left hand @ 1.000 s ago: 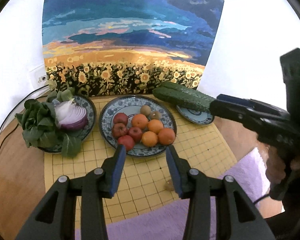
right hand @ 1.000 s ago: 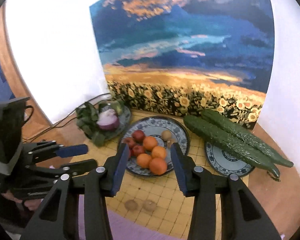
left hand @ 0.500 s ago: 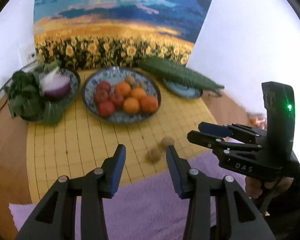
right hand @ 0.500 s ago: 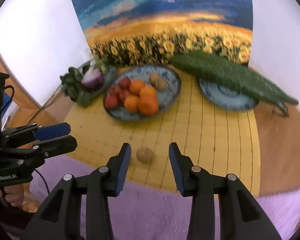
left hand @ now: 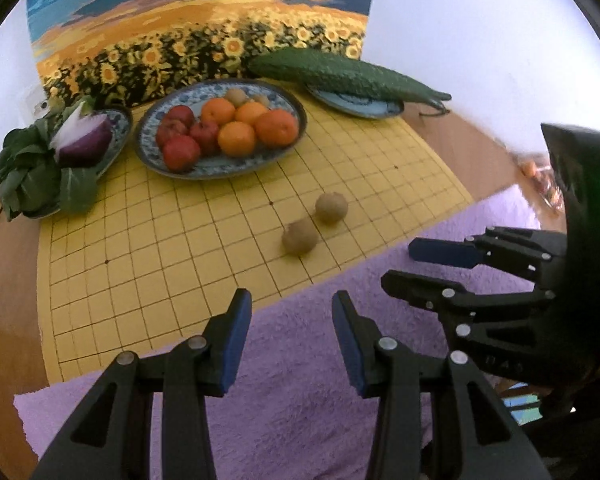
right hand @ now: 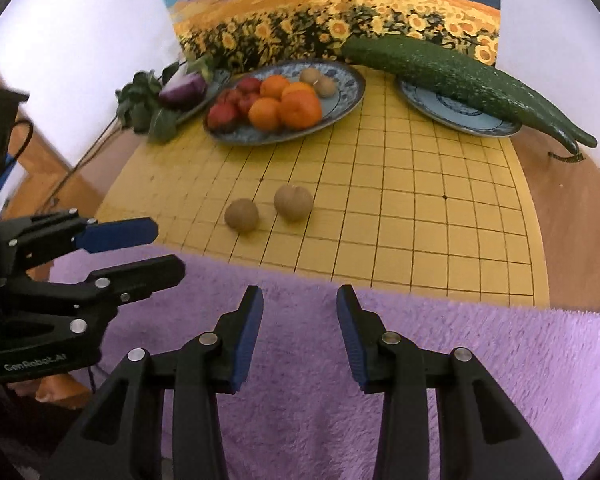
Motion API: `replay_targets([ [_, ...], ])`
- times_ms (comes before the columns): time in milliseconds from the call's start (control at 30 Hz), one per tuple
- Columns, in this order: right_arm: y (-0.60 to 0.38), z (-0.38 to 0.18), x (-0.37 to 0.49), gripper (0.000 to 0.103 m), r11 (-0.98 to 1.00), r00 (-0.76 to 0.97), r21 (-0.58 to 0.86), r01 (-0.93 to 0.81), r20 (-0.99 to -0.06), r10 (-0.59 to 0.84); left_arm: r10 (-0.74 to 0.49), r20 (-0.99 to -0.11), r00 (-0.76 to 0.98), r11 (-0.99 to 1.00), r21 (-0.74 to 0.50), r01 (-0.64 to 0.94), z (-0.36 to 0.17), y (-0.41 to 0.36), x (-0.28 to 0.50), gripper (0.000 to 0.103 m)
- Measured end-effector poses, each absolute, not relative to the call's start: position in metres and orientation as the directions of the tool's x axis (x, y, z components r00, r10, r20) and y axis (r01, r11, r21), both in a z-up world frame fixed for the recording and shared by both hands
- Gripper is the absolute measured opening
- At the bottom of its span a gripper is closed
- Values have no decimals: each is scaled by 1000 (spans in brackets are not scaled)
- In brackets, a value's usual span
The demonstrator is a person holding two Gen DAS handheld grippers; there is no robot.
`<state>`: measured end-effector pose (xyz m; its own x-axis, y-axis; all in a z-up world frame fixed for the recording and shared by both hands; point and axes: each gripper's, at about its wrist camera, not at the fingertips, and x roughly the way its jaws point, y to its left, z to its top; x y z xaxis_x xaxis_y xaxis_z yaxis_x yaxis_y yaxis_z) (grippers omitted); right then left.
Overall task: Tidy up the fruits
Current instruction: 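Grasp a brown kiwi with the right tool while the left tool grasps another kiwi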
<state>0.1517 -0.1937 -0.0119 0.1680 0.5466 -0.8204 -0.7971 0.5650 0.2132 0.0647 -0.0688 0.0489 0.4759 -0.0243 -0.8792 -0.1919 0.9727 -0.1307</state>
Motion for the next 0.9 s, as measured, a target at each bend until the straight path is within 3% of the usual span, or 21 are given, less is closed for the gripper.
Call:
replay_targets([
  [100, -193, -10, 152, 40, 564, 176, 210, -799, -815, 553, -64, -866, 496, 967, -178, -185, 49, -64, 67, 44],
  [200, -192, -7, 156, 40, 568, 181, 216, -794, -809, 560, -104, -818, 566, 943, -263, -207, 46, -49, 66, 54],
  [367, -193, -6, 162, 40, 578, 188, 218, -787, -807, 560, -155, -814, 559, 905, -344, -249, 25, -35, 80, 53],
  [433, -193, -6, 165, 40, 581, 188, 223, -783, -805, 562, -152, -820, 551, 914, -329, -237, 22, -36, 87, 33],
  [500, -192, -5, 172, 40, 585, 177, 245, -773, -803, 570, -145, -823, 549, 926, -308, -216, 21, -38, 94, 25],
  [667, -178, -1, 190, 40, 595, 154, 282, -752, -804, 575, -159, -821, 548, 942, -292, -165, 19, -40, 105, 24],
  [733, -169, 1, 195, 40, 580, 140, 298, -758, -795, 591, -159, -819, 551, 947, -285, -150, 18, -41, 105, 14],
  [900, -144, -2, 197, 40, 560, 162, 250, -790, -796, 584, -163, -810, 564, 953, -277, -122, 16, -42, 106, 13],
])
